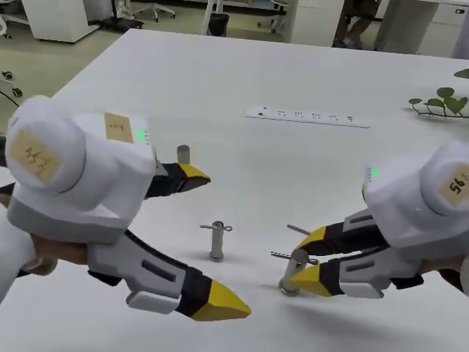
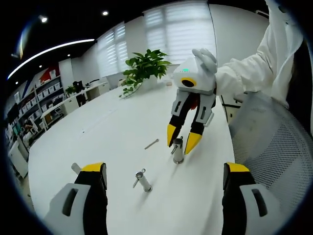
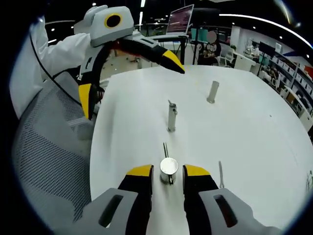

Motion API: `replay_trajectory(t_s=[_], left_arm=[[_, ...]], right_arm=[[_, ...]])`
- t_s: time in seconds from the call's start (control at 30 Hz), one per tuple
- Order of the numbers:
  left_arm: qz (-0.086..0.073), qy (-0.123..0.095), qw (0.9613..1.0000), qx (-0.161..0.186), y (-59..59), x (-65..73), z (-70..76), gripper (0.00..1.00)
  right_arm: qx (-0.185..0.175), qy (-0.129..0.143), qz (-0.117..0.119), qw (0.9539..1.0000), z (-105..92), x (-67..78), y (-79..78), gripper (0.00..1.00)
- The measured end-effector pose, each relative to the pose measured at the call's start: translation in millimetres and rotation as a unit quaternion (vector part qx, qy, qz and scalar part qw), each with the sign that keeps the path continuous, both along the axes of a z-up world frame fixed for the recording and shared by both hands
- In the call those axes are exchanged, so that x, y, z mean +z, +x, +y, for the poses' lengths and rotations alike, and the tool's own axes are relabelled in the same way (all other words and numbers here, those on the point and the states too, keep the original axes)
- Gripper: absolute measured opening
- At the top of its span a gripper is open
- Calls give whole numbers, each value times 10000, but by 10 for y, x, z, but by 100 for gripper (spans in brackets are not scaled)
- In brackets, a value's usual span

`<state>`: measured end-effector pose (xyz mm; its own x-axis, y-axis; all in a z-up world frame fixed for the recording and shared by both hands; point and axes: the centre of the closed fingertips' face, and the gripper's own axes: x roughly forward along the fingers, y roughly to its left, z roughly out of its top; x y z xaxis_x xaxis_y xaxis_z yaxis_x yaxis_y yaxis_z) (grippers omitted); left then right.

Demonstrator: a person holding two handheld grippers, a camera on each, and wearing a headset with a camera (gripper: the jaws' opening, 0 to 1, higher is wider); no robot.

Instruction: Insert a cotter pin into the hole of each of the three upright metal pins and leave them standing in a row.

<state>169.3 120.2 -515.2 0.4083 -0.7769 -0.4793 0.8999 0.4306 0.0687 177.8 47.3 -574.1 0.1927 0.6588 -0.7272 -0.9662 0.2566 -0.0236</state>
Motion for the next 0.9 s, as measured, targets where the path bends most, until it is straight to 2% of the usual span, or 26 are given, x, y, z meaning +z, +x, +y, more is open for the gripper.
replay_trajectory(t_s=[0.07,0.17,0.27,0.37,0.5,0.6,0.77,0.9], left_arm=[[70,-268,9992,283,29,24,41,99],[237,-622,9969,427,18,60,70,99],[283,-583,9969,455,9,28,125,99],[295,-490,9970,521,8,-12,174,99],[408,-621,9964,418,-56,-15,170,99],[413,-618,9964,412,-79,-18,194,99],[417,-705,9951,560,-80,11,276,99],[407,-742,9941,680,-74,18,340,99]], right_arm=[[11,16,22,10000,16,-10,-6,19],[44,6,45,10000,25,-28,-18,16],[33,47,-8,10000,35,-19,9,10],[4,90,97,9999,39,-18,21,9],[64,105,165,9998,40,-16,16,9],[197,32,1,9998,48,-15,51,8],[276,109,28,9996,86,24,135,8],[472,76,-140,9988,141,62,204,8]])
